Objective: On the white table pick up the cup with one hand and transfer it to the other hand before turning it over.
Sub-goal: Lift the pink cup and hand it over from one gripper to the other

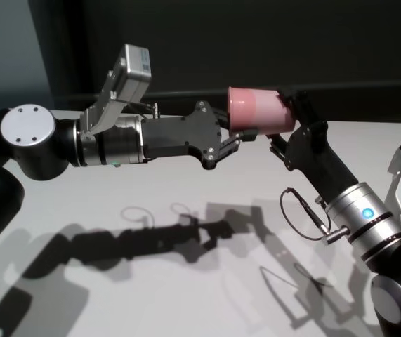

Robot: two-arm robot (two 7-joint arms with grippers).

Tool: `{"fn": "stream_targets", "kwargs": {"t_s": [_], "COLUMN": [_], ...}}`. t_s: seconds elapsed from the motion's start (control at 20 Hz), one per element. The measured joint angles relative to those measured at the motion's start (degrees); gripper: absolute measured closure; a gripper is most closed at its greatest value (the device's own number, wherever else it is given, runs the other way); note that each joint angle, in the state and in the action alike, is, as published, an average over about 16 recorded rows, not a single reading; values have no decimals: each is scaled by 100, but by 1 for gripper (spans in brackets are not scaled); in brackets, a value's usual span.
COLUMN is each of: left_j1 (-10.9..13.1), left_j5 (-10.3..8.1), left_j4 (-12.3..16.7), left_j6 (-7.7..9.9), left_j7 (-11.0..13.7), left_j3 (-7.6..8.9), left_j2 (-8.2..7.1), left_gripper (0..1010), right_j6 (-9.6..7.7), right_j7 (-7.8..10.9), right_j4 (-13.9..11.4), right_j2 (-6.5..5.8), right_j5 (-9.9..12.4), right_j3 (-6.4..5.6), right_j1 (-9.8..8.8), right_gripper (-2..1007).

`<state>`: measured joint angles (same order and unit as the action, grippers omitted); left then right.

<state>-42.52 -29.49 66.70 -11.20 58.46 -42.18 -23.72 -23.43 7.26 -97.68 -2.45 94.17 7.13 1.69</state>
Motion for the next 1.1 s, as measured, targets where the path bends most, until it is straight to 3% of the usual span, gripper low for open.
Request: {"fn": "stream_targets", "kwargs": {"t_s": [0.8, 1.1], "left_j1": [0, 0], "left_j5": [0, 0], "left_j4": [0, 0], "left_j6": [0, 0], "left_j7": [0, 0], "left_j3": [0, 0], "left_j2": [0, 0], "left_gripper": [961, 960], "right_j6": [-1, -2], "right_j7": [5, 6], "right_j4": [-3, -3], "right_j2": [13, 16], "right_j5": [-13, -17], "right_j3": [-10, -13], "right_j1": [-2, -2], "right_gripper": [206, 236]}}
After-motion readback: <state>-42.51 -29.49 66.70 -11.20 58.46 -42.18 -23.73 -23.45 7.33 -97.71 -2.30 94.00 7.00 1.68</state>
